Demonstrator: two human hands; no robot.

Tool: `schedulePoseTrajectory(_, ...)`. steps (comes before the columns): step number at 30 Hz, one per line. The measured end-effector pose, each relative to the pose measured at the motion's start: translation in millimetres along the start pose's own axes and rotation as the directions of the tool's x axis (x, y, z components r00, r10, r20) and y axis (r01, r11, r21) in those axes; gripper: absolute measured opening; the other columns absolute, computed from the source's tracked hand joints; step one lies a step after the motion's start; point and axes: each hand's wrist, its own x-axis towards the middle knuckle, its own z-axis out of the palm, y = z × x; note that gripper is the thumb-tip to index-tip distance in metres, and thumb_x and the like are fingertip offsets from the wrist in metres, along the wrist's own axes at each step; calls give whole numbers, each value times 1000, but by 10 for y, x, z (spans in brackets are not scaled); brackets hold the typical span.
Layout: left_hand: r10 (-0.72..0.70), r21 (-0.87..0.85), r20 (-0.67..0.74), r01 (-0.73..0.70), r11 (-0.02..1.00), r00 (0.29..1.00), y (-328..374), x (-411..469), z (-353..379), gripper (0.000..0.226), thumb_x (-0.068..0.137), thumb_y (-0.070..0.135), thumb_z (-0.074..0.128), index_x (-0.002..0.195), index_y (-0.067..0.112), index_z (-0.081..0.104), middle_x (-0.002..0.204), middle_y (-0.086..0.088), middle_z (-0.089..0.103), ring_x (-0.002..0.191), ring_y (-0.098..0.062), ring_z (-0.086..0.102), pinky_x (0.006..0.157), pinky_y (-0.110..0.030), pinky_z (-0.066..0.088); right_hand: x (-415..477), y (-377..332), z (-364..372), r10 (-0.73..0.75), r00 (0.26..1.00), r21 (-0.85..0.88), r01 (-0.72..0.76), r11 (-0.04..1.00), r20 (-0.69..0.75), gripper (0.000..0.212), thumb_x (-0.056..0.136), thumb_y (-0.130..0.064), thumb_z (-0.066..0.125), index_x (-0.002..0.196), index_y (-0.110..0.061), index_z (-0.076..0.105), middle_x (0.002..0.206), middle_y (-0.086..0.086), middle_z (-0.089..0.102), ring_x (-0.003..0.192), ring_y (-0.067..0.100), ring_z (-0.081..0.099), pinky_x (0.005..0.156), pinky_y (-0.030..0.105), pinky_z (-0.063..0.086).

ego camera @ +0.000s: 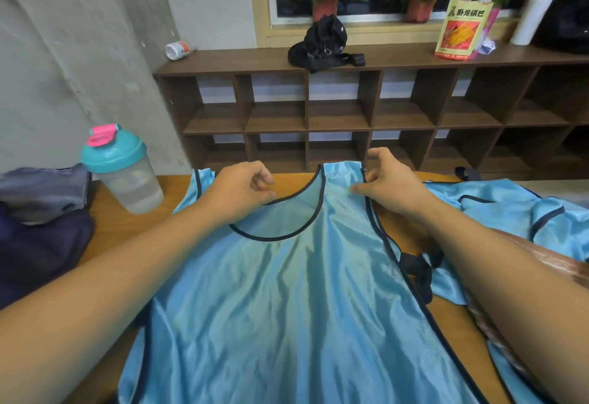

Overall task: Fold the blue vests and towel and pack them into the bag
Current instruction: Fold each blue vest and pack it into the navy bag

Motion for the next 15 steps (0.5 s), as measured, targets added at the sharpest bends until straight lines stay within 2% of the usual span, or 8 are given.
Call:
schedulePoseTrajectory(2, -11, 85, -75, 18, 996, 997, -155, -206, -25, 28, 94, 36, 77, 117, 25, 65, 118, 6, 55, 97, -11, 60, 86, -27, 48, -36, -76, 20, -36, 997, -86, 41, 995, 68, 98, 85, -35, 88, 161, -28, 26, 117, -1, 67, 100, 17, 66, 84, 34, 52)
schedulePoseTrajectory(5, -39, 198, -153, 69, 978, 987, -354, -509, 84, 48, 100, 46, 66, 139, 21, 54, 137, -1, 48, 126, -25, 52, 107, -41, 45, -121, -181, 88, -72, 988, -169, 96, 981, 139, 102, 87, -31, 85, 164, -30, 17, 142, 9, 60, 119, 30, 63, 89, 35, 50)
schedulePoseTrajectory(8, -120, 252, -106, 143, 957, 987, -470, -693, 182, 66, 104, 60, 48, 156, 19, 40, 158, -2, 43, 145, -27, 42, 117, -46, 38, -293, -215, 216, -123, 987, -234, 145, 961, 104, 102, 92, -40, 78, 167, -21, 11, 152, 16, 50, 133, 36, 53, 104, 44, 47)
schedulePoseTrajectory(10, -165, 245, -78, 180, 953, 983, -511, -756, 185, 77, 104, 68, 37, 163, 19, 31, 167, -3, 35, 153, -25, 34, 123, -45, 32, -447, -191, 330, -128, 988, -289, 147, 946, 85, 103, 97, -51, 69, 169, -21, 0, 159, 17, 39, 143, 37, 43, 115, 48, 41)
schedulePoseTrajectory(12, -173, 237, -52, 180, 955, 984, -531, -813, 158, 83, 103, 73, 30, 165, 18, 26, 171, -5, 30, 157, -24, 27, 127, -44, 26, -621, -153, 429, -125, 989, -366, 146, 919, 82, 97, 104, -55, 54, 169, -21, -9, 164, 15, 31, 147, 35, 37, 119, 49, 38)
schedulePoseTrajectory(15, -157, 284, 9, 148, 947, 988, -532, -929, 106, 84, 103, 74, 25, 167, 20, 23, 175, -3, 19, 162, -22, 14, 131, -43, 16, -811, -23, 522, -169, 983, -497, 183, 848, 73, 81, 110, -57, 30, 168, -18, -11, 171, 16, 21, 151, 35, 32, 122, 47, 35)
